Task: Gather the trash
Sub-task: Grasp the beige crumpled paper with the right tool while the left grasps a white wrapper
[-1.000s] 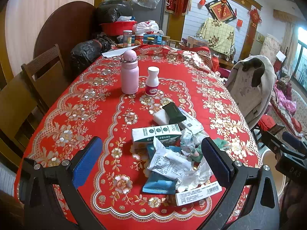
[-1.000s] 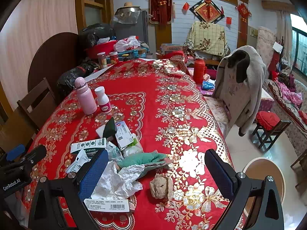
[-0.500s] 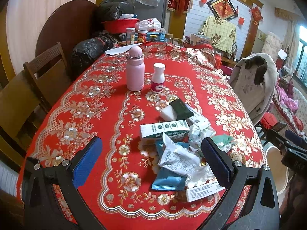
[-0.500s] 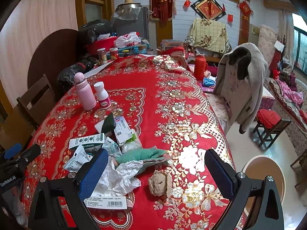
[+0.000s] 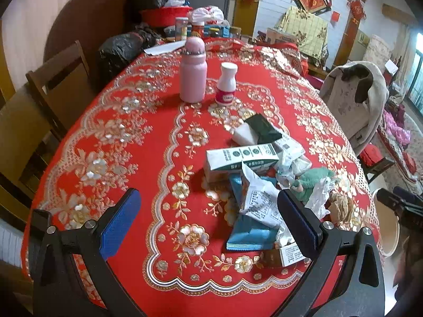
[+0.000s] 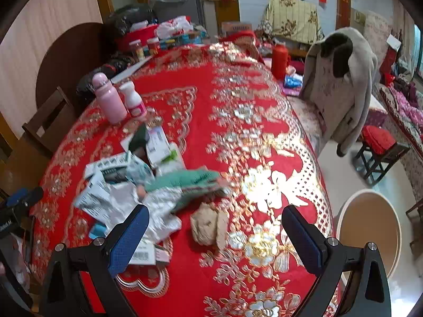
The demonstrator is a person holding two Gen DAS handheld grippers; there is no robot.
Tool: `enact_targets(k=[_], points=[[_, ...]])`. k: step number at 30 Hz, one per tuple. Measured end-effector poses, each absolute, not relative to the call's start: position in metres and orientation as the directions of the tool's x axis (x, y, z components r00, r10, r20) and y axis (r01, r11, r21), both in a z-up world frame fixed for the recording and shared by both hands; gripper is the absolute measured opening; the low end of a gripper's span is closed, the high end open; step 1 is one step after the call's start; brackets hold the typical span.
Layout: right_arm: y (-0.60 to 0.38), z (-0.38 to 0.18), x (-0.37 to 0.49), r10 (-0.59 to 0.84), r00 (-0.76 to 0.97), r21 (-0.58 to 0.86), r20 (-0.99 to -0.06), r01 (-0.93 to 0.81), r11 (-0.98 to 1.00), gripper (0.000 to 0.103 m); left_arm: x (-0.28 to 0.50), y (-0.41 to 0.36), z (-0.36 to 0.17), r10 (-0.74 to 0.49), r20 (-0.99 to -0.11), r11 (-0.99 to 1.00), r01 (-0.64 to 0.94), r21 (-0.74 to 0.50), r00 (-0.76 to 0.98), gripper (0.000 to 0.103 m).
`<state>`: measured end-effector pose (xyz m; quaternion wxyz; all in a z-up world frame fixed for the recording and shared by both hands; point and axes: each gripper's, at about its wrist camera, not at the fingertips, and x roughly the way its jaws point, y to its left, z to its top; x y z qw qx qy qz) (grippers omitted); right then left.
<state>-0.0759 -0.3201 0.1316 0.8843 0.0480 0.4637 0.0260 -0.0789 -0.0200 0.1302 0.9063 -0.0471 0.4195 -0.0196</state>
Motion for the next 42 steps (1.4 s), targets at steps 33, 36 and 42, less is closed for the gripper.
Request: enact_targets(k=[33, 36, 42], points=[[-0.309, 0.05, -0.046, 0.256, 0.436, 0.266, -0.863, -0.038, 0.963, 0.022, -0.019, -0.046, 0.086, -0.267, -0.834, 0.964, 0.133, -0.231, 0.483, 0.018], [-0.313, 0.063, -0.052, 0.275, 0.457, 0.285, -0.846, -0.048, 0.957, 0.022, -0.022, -0.04, 0.105, -0.275, -0.814, 0.961, 0.14, -0.237, 0.512, 0.018], [-0.327, 0.09, -0.067, 0.3, 0.503, 0.317, -0.81, -0.053, 0.947, 0.022, -0.029, -0.041, 0.152, -0.297, -0.761, 0.955, 0.17, -0.243, 0.577, 0.018]])
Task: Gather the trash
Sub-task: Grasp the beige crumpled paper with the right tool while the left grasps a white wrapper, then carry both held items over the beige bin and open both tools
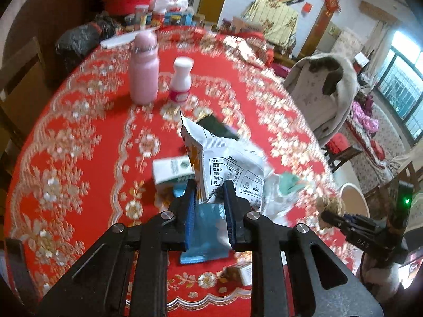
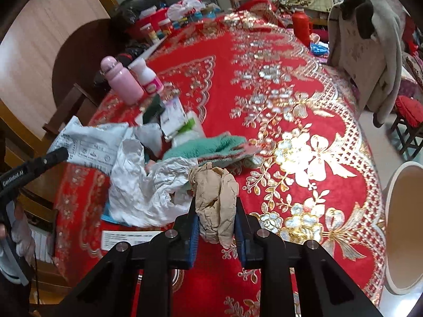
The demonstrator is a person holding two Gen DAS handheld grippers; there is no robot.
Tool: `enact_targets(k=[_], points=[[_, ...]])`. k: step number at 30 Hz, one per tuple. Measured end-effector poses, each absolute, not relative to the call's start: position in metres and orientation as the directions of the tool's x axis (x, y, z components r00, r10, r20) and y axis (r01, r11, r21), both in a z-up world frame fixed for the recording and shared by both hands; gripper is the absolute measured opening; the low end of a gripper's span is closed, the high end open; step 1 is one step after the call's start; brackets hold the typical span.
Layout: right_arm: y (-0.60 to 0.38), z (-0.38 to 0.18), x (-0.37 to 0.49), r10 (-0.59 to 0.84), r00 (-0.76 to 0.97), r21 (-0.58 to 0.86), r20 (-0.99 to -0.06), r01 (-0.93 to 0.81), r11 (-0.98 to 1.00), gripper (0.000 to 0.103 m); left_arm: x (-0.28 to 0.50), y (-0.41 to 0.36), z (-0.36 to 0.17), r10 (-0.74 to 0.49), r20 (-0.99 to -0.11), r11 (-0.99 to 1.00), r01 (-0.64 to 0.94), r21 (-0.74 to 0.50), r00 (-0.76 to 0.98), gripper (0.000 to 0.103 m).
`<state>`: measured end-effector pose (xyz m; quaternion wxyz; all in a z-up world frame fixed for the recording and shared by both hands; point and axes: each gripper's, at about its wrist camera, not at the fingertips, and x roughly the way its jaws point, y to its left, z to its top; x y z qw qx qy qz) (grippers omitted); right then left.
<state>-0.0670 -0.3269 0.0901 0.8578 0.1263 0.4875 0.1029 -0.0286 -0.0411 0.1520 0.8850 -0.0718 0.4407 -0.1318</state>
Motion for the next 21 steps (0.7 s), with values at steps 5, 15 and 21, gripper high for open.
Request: enact_targets(k=[5, 15, 21], points=[[-0.344, 0.104, -0.077, 0.279, 0.535, 0.31, -0.797, -0.033, 0.95, 0.022, -0.031, -0.066, 0.178, -0.339, -0.722, 0.941, 0.221, -0.257, 0.603, 0.018], [-0.403, 0.119, -0.101, 0.214, 0.582, 0.304, -0.785, 0.06, 0.951, 0.022, -0.032, -0.136, 0.206, -0.45, -0.669, 0.892, 0.343, -0.296, 0.591, 0.018], [-0.445, 0.124, -0.121, 0.125, 0.6, 0.26, -0.79, 0.143, 0.955, 0.022, -0.037, -0.195, 0.207, -0.506, -0.672, 0.851, 0.44, -0.287, 0.54, 0.018]])
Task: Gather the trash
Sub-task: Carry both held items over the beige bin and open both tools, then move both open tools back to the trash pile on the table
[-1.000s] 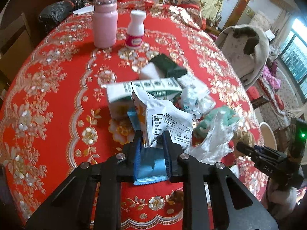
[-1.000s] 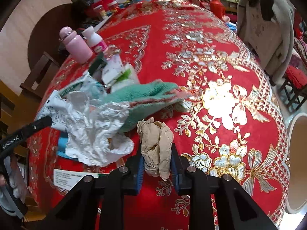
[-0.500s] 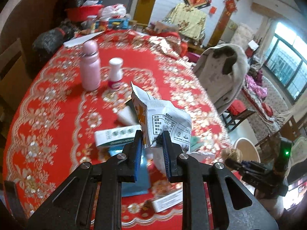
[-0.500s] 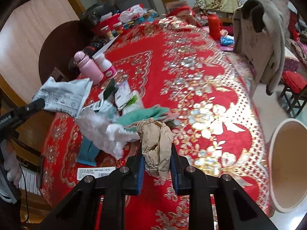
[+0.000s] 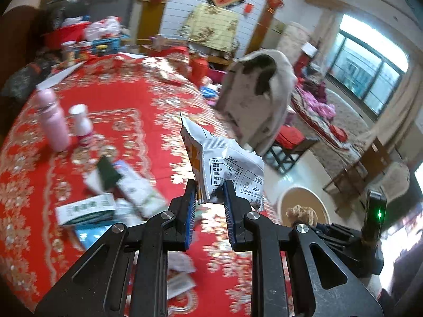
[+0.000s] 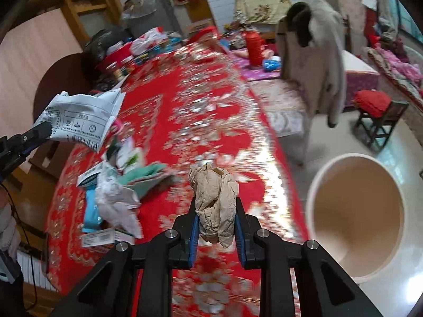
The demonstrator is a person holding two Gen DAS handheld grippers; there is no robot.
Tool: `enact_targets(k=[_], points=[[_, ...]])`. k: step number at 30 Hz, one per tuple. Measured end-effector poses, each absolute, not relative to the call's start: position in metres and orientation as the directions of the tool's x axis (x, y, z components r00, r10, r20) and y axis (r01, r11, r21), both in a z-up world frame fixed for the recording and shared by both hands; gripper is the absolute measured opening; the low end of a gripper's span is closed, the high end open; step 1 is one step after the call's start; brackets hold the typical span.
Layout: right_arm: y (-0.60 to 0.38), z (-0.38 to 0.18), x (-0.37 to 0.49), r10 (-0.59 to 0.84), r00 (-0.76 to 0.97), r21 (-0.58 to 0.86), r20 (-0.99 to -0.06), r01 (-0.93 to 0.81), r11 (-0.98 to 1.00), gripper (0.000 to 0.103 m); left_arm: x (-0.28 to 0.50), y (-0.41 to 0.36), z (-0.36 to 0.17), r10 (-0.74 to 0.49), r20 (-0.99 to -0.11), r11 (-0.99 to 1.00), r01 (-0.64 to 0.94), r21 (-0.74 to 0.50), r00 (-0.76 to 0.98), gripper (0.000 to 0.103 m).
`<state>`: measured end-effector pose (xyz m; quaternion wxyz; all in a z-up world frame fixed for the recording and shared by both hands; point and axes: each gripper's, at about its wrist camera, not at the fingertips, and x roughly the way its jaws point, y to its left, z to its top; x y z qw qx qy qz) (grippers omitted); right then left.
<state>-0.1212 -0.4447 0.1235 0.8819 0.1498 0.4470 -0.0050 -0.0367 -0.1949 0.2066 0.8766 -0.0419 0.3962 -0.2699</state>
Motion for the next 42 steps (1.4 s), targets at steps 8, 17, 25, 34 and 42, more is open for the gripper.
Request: enact_targets(k=[8, 17, 25, 34, 42], points=[[-0.508, 0.112, -0.149, 0.004, 0.567, 0.192, -0.824, 0.273, 0.943, 0.022, -0.049, -0.292, 0.178, -0.555, -0.719, 0.788, 0.541, -0.292, 0.42, 0.018], [-0.575, 0.092, -0.169, -0.11, 0.492, 0.095, -0.864, 0.373, 0.923, 0.022, -0.062, -0.395, 0.132, -0.547, -0.777, 0.747, 0.601, -0.285, 0.311, 0.018], [-0.617, 0.072, -0.172, -0.126, 0.441, 0.076, -0.889, 0.414, 0.907, 0.022, -0.069, -0.455, 0.096, -0.519, -0.815, 0.736, 0.62, -0.273, 0.257, 0.018], [-0.638, 0.06, -0.171, -0.129, 0.414, 0.07, -0.901, 0.434, 0.898, 0.044, -0.07, -0.474, 0.075, -0.524, -0.829, 0.719, 0.624, -0.306, 0.198, 0.025], [-0.627, 0.072, -0.17, -0.181, 0.423, 0.002, -0.888, 0.398, 0.918, 0.049, -0.071, -0.457, 0.081, -0.538, -0.82, 0.739, 0.577, -0.347, 0.196, 0.032]])
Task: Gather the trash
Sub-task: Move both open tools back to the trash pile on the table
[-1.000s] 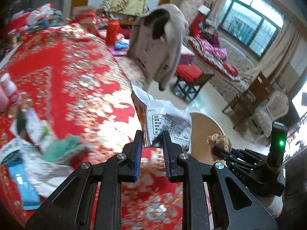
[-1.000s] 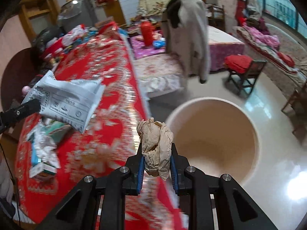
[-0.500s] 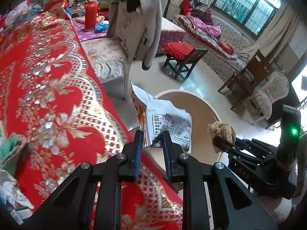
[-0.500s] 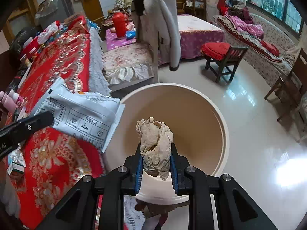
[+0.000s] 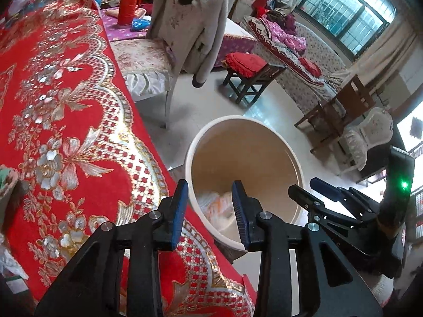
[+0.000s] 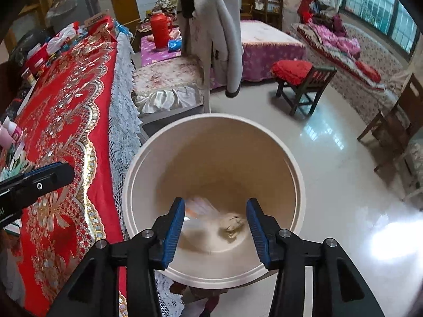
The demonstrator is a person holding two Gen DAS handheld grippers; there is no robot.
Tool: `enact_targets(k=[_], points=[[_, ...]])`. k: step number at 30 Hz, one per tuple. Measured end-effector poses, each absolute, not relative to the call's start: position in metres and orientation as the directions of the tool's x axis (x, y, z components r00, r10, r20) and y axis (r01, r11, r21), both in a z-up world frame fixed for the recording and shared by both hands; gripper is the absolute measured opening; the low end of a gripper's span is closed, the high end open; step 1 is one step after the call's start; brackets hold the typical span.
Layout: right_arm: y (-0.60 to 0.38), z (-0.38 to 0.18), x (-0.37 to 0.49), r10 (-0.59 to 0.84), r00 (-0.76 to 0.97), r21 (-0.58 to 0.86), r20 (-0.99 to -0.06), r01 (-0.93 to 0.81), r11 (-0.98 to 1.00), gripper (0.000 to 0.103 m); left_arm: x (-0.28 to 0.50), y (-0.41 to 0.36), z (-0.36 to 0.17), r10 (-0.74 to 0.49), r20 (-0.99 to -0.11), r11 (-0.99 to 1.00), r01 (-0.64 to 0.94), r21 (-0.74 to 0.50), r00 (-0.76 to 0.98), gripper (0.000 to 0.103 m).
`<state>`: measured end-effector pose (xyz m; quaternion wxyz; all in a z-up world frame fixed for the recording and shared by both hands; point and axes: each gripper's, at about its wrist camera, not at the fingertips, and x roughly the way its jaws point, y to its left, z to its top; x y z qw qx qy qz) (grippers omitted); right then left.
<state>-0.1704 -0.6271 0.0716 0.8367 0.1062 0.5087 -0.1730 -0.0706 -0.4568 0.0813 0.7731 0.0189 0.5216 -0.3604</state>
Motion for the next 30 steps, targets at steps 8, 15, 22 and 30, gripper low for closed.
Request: enact_targets(k=[8, 15, 22, 30], points=[[-0.603, 0.085, -0.166, -0.197, 0.453, -0.05, -0.87, 0.316, 0.948, 0.056, -0.074, -0.425, 0.103, -0.533, -0.803, 0.778, 0.527, -0.341, 0.267, 0.032], [-0.583, 0.095, -0.156, -0.147, 0.489, -0.032, -0.86, 0.235, 0.971, 0.057, -0.072, -0.377, 0.123, -0.49, -0.791, 0.843, 0.43, -0.323, 0.367, 0.032], [-0.539, 0.106, -0.128, -0.096, 0.532, 0.0, -0.841, 0.177, 0.984, 0.067, -0.065, -0.313, 0.14, -0.419, -0.768, 0.892, 0.377, -0.248, 0.485, 0.032], [-0.465, 0.109, -0.092, 0.026, 0.545, 0.101, -0.838, 0.108, 0.989, 0.067, -0.044, -0.226, 0.144, -0.275, -0.764, 0.953, 0.27, -0.137, 0.583, 0.032]])
